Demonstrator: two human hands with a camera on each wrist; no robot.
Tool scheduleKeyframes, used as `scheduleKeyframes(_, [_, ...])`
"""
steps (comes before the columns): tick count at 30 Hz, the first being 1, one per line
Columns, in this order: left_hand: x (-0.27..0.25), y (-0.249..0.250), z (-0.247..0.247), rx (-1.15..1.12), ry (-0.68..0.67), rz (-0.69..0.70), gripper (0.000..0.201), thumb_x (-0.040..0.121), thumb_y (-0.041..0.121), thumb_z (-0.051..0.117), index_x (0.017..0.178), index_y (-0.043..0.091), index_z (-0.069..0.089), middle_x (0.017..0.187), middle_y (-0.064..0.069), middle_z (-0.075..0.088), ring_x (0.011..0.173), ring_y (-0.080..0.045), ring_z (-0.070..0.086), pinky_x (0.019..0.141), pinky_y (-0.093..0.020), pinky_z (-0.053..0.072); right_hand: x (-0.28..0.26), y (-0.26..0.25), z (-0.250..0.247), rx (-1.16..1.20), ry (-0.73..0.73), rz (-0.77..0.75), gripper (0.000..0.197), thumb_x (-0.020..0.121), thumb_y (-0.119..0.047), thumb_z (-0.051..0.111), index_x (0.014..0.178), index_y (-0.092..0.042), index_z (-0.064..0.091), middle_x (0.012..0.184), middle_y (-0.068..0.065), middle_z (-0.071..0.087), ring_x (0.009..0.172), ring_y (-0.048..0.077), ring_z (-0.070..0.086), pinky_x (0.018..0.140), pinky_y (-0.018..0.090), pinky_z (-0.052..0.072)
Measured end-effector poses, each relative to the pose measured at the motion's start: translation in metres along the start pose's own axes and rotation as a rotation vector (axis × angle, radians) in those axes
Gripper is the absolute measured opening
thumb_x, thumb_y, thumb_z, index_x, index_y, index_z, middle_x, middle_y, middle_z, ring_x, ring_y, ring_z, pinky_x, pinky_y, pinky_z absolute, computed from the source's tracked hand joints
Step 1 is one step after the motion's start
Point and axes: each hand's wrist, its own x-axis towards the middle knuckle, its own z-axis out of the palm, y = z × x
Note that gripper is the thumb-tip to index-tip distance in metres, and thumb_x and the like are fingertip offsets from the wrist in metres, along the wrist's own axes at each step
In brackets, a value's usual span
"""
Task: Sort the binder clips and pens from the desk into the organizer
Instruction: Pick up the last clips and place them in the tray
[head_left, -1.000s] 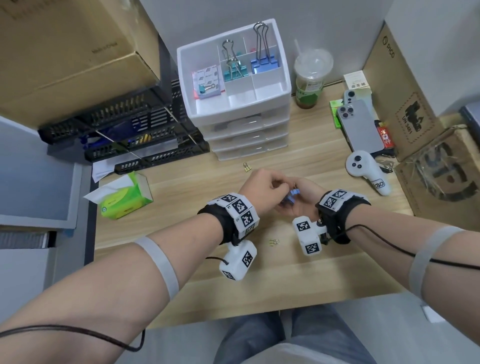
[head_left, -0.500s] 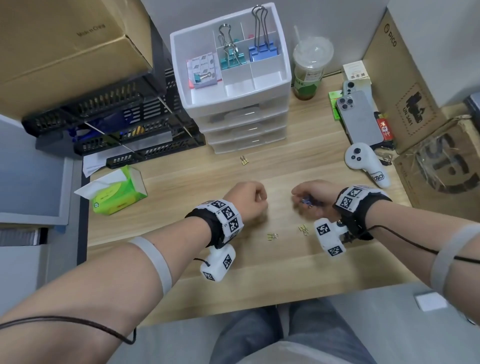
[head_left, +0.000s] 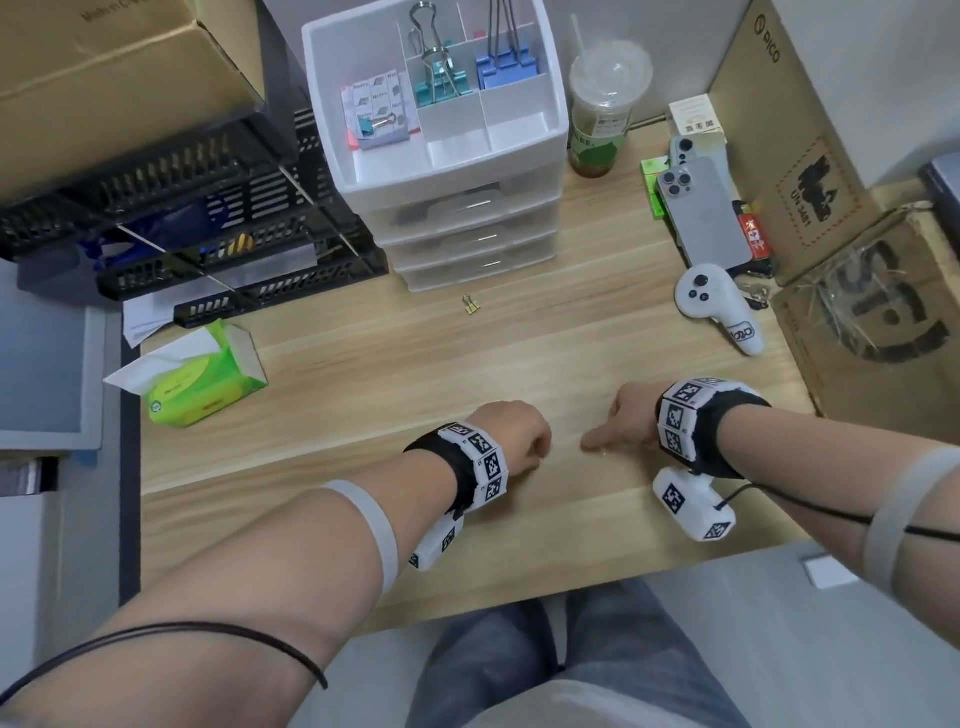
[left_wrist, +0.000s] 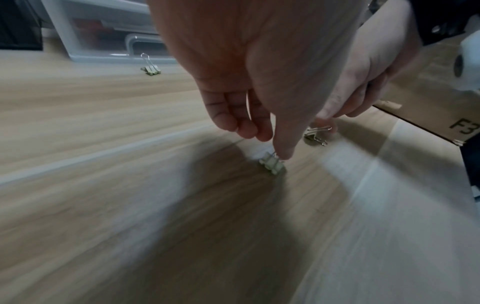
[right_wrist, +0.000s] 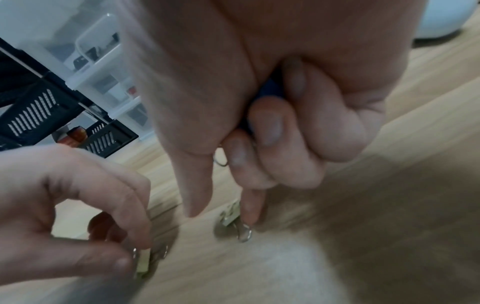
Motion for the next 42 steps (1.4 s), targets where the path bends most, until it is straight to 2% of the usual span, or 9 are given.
scheduleKeyframes(3, [0.002, -0.004, 0.003, -0.027, 0.015, 0.032, 0.011, 0.089, 0.022, 0.065, 0.092, 0.022, 0.076, 0.102, 0.000, 0.066, 0.092, -0.025, 0.064, 0.071, -0.029, 0.048, 0.008, -0.008, 0.006, 0.022, 0.020, -0.002, 0.054, 0.057, -0.062, 0.075, 0.077, -0.012, 0.076, 0.070, 0.002, 0.074, 0.068, 0.023, 0.071, 0.075, 0.029, 0.056])
scheduleKeyframes(8, [-0.003, -0.026, -0.015, -0.232, 0.181, -0.087, 0.005, 0.083, 0.013, 0.058, 0.079, 0.015, 0.059, 0.092, -0.005, 0.061, 0.082, -0.025, 0.059, 0.076, -0.038, 0.052, 0.013, -0.035, -0.004, 0.209, 0.054, -0.110, 0.023, 0.084, -0.028, 0.071, 0.073, -0.011, 0.059, 0.064, 0.005, 0.051, 0.059, 0.022, 0.045, 0.058, 0.027, 0.040])
scheduleKeyframes(13, [-0.003, -0.074, -0.057, -0.342, 0.318, -0.332, 0.011, 0.087, 0.010, 0.053, 0.097, 0.014, 0.052, 0.090, -0.004, 0.064, 0.079, -0.026, 0.061, 0.071, -0.035, 0.051, 0.019, -0.067, -0.035, 0.395, 0.151, -0.216, 0.029, 0.090, -0.028, 0.068, 0.067, -0.014, 0.057, 0.051, -0.001, 0.043, 0.048, 0.015, 0.041, 0.050, 0.024, 0.036])
scheduleKeyframes(18, [0.012, -0.107, -0.084, -0.313, 0.333, -0.501, 0.021, 0.094, 0.018, 0.040, 0.113, 0.012, 0.048, 0.097, -0.009, 0.065, 0.082, -0.028, 0.064, 0.079, -0.044, 0.056, 0.030, -0.092, -0.054, 0.482, 0.155, -0.262, 0.024, 0.088, -0.025, 0.069, 0.076, -0.005, 0.066, 0.070, 0.009, 0.051, 0.064, 0.020, 0.048, 0.059, 0.026, 0.040])
scheduleKeyframes(24, [0.040, -0.108, -0.090, -0.268, 0.336, -0.464, 0.030, 0.096, 0.030, 0.051, 0.121, 0.014, 0.049, 0.099, -0.008, 0.067, 0.084, -0.029, 0.065, 0.077, -0.042, 0.057, 0.042, -0.096, -0.064, 0.499, 0.163, -0.239, 0.020, 0.088, -0.028, 0.071, 0.079, -0.010, 0.070, 0.063, 0.001, 0.056, 0.056, 0.013, 0.050, 0.051, 0.022, 0.039])
scheduleKeyframes(31, [0.056, -0.113, -0.087, -0.285, 0.338, -0.487, 0.020, 0.099, 0.023, 0.044, 0.103, 0.011, 0.060, 0.095, -0.009, 0.068, 0.085, -0.031, 0.064, 0.074, -0.036, 0.053, 0.047, -0.092, -0.075, 0.527, 0.160, -0.245, 0.024, 0.087, -0.030, 0.072, 0.075, -0.009, 0.070, 0.070, 0.002, 0.062, 0.063, 0.013, 0.055, 0.055, 0.023, 0.043])
scheduleKeyframes(36, [0.048, -0.097, -0.103, -0.611, 0.301, -0.541, 0.027, 0.098, 0.019, 0.043, 0.081, 0.006, 0.061, 0.082, -0.009, 0.060, 0.084, -0.032, 0.059, 0.074, -0.035, 0.048, 0.046, -0.098, -0.085, 0.613, 0.253, -0.271, 0.024, 0.087, -0.030, 0.072, 0.082, -0.007, 0.076, 0.078, 0.008, 0.070, 0.073, 0.018, 0.061, 0.065, 0.024, 0.046])
scheduleKeyframes(39, [0.038, -0.092, -0.116, -1.039, 0.214, -0.625, 0.031, 0.098, 0.001, 0.043, 0.069, 0.011, 0.044, 0.069, -0.007, 0.047, 0.065, -0.025, 0.055, 0.058, -0.028, 0.057, 0.035, -0.113, -0.096, 0.646, 0.253, -0.341, 0.019, 0.087, -0.032, 0.072, 0.085, -0.013, 0.075, 0.079, 0.003, 0.070, 0.077, 0.018, 0.063, 0.073, 0.025, 0.047])
scheduleKeyframes(42, [0.020, -0.085, -0.123, -1.481, 0.271, -0.678, 0.014, 0.082, 0.000, 0.038, 0.073, 0.006, 0.047, 0.060, -0.014, 0.047, 0.050, -0.025, 0.052, 0.049, -0.036, 0.057, 0.021, -0.129, -0.108, 0.593, 0.277, -0.413, 0.020, 0.086, -0.033, 0.072, 0.082, -0.014, 0.075, 0.078, 0.002, 0.071, 0.079, 0.018, 0.065, 0.075, 0.028, 0.052])
